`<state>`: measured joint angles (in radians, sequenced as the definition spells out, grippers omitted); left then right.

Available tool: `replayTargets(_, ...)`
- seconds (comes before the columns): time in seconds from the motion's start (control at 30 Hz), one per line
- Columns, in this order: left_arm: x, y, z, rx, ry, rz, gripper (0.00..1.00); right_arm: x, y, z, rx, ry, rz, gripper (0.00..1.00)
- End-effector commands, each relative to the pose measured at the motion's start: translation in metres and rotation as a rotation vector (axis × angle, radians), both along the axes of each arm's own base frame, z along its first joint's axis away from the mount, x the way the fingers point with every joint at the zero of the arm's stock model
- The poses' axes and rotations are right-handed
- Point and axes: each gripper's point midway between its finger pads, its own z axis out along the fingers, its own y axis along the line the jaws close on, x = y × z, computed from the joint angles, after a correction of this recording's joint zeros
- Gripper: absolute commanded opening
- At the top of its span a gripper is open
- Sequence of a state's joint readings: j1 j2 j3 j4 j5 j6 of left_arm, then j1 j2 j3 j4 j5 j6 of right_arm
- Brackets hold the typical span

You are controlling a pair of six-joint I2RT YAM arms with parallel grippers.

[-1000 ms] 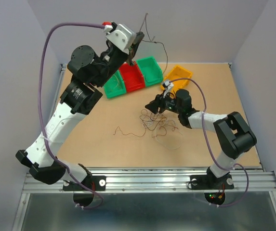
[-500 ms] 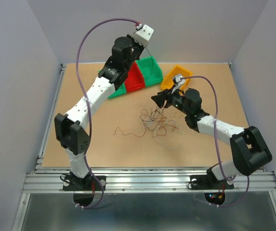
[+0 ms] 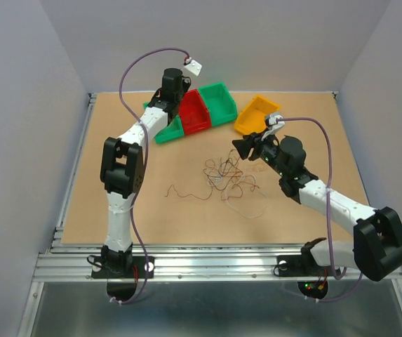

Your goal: Untangle the cables

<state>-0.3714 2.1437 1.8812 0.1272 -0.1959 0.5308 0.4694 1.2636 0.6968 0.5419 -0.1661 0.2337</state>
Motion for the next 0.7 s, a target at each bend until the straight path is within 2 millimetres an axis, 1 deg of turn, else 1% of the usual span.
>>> replayTargets(0.0,0.006,-0.013,0.016,0.001,-0.079,-0.036,0.0,-0.004,-0.009,0.003,-0.005,-0.023,-0.035,0.55)
replayTargets(0.03,0.005,-0.014,0.012,0.001,-0.073,-0.043,0.0,-0.004,-0.009,0.004,-0.006,-0.025,-0.037,0.55)
replayTargets(0.07,0.003,-0.017,0.003,-0.002,-0.058,-0.06,0.0,-0.005,-0.009,0.003,-0.008,-0.021,-0.039,0.55)
replayTargets(0.17,-0.002,-0.025,-0.006,-0.021,-0.026,-0.109,0.0,-0.004,-0.01,0.003,-0.006,-0.019,-0.045,0.55)
replayTargets(0.23,-0.006,-0.036,-0.01,-0.027,0.006,-0.161,0.0,-0.003,-0.01,0.002,-0.008,-0.014,-0.046,0.55)
replayTargets(0.27,-0.007,-0.037,-0.014,-0.028,0.023,-0.158,0.0,-0.002,-0.01,0.001,-0.009,-0.01,-0.048,0.55)
replayTargets(0.3,-0.008,-0.038,-0.029,-0.02,0.072,-0.15,0.0,-0.003,-0.009,0.0,-0.009,-0.007,-0.048,0.55)
replayTargets(0.33,-0.01,-0.04,-0.037,-0.018,0.103,-0.146,0.0,-0.002,-0.01,0.0,-0.011,-0.006,-0.052,0.55)
replayTargets(0.37,-0.01,-0.041,-0.034,-0.034,0.114,-0.133,0.0,-0.002,-0.01,0.0,-0.012,-0.005,-0.052,0.55)
replayTargets(0.4,-0.013,-0.04,-0.046,-0.021,0.165,-0.108,0.0,-0.002,-0.01,0.0,-0.012,-0.005,-0.052,0.55)
replayTargets(0.47,-0.017,-0.038,-0.058,-0.029,0.216,-0.068,0.0,-0.002,-0.011,0.0,-0.013,-0.003,-0.055,0.55)
replayTargets(0.5,-0.022,-0.038,-0.068,-0.051,0.263,-0.048,0.0,-0.002,-0.011,0.0,-0.014,-0.001,-0.055,0.55)
replayTargets(0.53,-0.023,-0.038,-0.077,-0.059,0.288,-0.042,0.0,-0.002,-0.011,0.0,-0.013,0.0,-0.055,0.55)
replayTargets(0.6,-0.028,-0.041,-0.086,-0.074,0.336,-0.044,0.0,-0.003,-0.011,0.0,-0.012,-0.001,-0.055,0.55)
replayTargets(0.67,-0.025,-0.045,-0.09,-0.106,0.361,-0.025,0.0,-0.003,-0.011,0.001,-0.01,-0.002,-0.054,0.55)
